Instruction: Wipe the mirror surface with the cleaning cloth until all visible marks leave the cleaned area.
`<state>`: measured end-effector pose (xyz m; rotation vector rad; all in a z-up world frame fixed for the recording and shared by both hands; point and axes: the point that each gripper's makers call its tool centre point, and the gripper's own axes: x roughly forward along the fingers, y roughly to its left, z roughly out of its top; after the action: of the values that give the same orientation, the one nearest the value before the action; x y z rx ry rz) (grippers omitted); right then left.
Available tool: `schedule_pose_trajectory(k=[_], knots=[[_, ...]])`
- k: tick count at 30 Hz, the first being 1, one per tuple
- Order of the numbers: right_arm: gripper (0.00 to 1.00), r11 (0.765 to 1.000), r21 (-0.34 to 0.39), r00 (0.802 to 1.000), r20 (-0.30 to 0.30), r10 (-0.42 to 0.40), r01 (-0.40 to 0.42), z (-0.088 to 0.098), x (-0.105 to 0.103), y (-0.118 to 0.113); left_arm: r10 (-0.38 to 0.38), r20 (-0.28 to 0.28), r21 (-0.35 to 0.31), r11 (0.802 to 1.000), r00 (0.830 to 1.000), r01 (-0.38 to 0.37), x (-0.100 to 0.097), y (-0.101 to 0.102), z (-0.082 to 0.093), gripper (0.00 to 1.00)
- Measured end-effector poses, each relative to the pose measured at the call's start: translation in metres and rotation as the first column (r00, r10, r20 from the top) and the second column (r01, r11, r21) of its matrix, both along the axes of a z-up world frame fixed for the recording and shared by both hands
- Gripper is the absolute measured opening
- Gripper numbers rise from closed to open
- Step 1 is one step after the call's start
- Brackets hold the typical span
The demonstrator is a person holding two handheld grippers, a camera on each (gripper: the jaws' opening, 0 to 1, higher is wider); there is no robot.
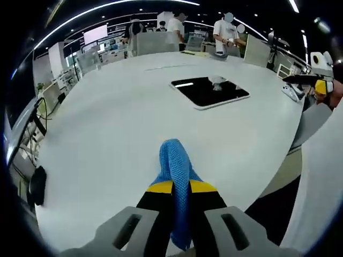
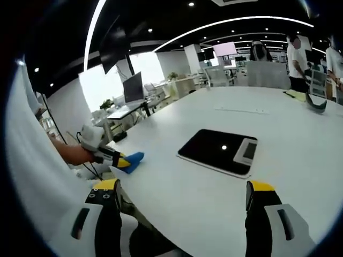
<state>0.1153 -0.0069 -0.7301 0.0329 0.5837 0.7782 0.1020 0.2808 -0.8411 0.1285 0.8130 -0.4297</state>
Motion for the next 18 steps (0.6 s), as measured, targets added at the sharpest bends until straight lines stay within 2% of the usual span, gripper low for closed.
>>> schedule_pose_trajectory(k=[5,13,18], knots=[[0.97,1.000,-0.008,1.000,-0.002,0.003,-0.003,-0.0017,-0.0014,-0.0005,0.011,0.001,0.009,1.000,1.000,-0.011,-0.0030,0.0022,-0.0072,0.07],[0.96,1.000,-0.008,1.000,0.002,-0.003,0.003,-0.0001,-0.0016,-0.0008,0.008,0.015,0.007,1.000,1.000,-0.008,-0.0020,0.0019,-0.0073,0.07],[0.96,1.000,-0.007,1.000,0.006,-0.007,0.008,0.0003,0.0012,-0.0013,-0.033,0.026,0.043,0.999,0.999,0.032,-0.0013,0.0023,-0.0080,0.08]])
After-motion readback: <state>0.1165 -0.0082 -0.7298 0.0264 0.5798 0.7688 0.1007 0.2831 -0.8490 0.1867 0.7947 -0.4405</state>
